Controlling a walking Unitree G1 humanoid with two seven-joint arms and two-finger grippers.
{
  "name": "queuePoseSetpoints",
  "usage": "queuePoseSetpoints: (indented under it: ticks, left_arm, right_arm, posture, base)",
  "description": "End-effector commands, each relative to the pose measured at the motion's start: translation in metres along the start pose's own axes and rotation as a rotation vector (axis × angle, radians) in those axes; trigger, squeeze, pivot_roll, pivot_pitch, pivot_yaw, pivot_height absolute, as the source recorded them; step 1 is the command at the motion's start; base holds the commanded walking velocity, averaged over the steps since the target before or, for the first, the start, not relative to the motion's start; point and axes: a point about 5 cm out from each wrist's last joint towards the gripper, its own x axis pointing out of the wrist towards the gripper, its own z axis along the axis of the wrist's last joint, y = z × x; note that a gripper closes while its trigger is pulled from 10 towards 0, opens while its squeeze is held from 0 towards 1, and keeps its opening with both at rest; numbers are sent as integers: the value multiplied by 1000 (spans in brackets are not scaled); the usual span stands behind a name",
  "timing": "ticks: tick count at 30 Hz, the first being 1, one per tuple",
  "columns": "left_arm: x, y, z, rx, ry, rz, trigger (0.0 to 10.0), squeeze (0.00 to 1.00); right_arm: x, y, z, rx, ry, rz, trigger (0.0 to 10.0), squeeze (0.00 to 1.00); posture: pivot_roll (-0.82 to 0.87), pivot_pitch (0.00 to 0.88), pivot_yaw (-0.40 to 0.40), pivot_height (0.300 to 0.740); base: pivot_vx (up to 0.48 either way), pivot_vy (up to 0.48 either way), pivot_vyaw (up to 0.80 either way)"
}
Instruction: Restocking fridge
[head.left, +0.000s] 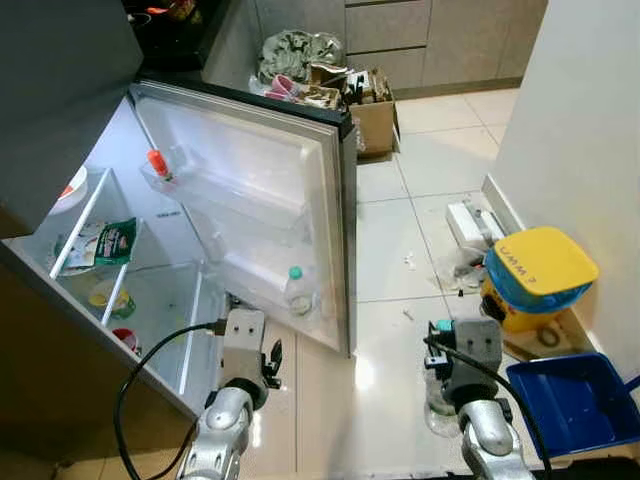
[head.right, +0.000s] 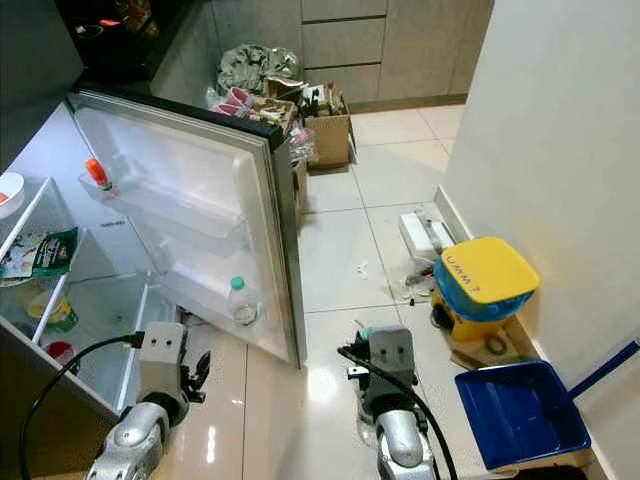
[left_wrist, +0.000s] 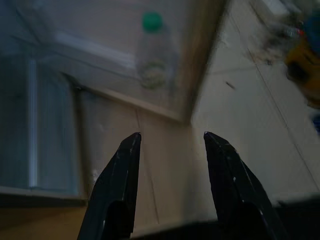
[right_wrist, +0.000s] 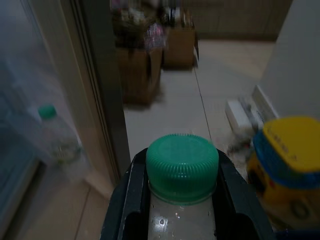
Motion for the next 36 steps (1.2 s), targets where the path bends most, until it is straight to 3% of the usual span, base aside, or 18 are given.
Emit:
queuePoseSetpoints:
  ticks: [1, 2, 3, 6, 8, 12, 14, 17, 22, 24, 26, 36]
  left_arm:
    - [-3, -6, -5, -20, 25, -42, 10000, 0]
    - [-4, -9, -4, -36, 27, -77, 10000, 0]
    - [-10, -12, 8, -48, 1, -188, 10000, 0]
    - [-13, -12, 14, -38, -15, -232, 10000, 0]
    - [-23, -8, 26, 32, -38, -335, 10000, 0]
    - [-32, -7, 35, 107, -59, -437, 10000, 0]
    - [-40, -21, 45, 141, -83, -563, 10000, 0]
    - [-45, -34, 51, 172, -99, -643, 10000, 0]
    - [-39, -46, 54, 168, -121, -623, 10000, 0]
    - [-38, -60, 56, 121, -115, -658, 10000, 0]
    - [-38, -63, 56, 113, -110, -674, 10000, 0]
    - [-47, -63, 69, 37, -94, -783, 10000, 0]
  right_arm:
    - [3, 6, 11, -10, -44, 29, 10000, 0]
    - [5, 9, 15, -10, -56, 47, 10000, 0]
    - [5, 19, 20, -9, -62, 137, 10000, 0]
    - [5, 21, 21, -12, -63, 167, 10000, 0]
    - [3, 21, 21, -22, -53, 201, 10000, 0]
    - [2, 18, 19, -33, -35, 228, 10000, 0]
    - [2, 17, 18, -51, -19, 272, 10000, 0]
    - [2, 16, 18, -79, -15, 298, 10000, 0]
    - [1, 18, 29, -54, -37, 352, 10000, 0]
    - [0, 30, 48, 23, -85, 437, 10000, 0]
    - [-1, 34, 53, 40, -96, 462, 10000, 0]
    - [-15, 54, 67, 54, -102, 673, 10000, 0]
  posture:
    - [-161, 172, 89, 707]
    - [-161, 172, 90, 707]
    - [-156, 168, 91, 707]
    - [-151, 166, 91, 707]
    - [-143, 164, 94, 707]
    - [-140, 158, 100, 707]
    - [-144, 153, 106, 707]
    - [-149, 150, 111, 707]
    - [-151, 152, 111, 707]
    - [-157, 160, 106, 707]
    - [-157, 161, 105, 707]
    - [-149, 179, 103, 707]
  base:
    - [0, 0, 0]
    - [0, 0, 0]
    - [0, 0, 0]
    - [0, 0, 0]
    - [0, 0, 0]
    - [0, 0, 0]
    - [0, 0, 0]
    - [0, 0, 0]
    - [0, 0, 0]
    - [0, 0, 0]
    - [0, 0, 0]
    - [0, 0, 0]
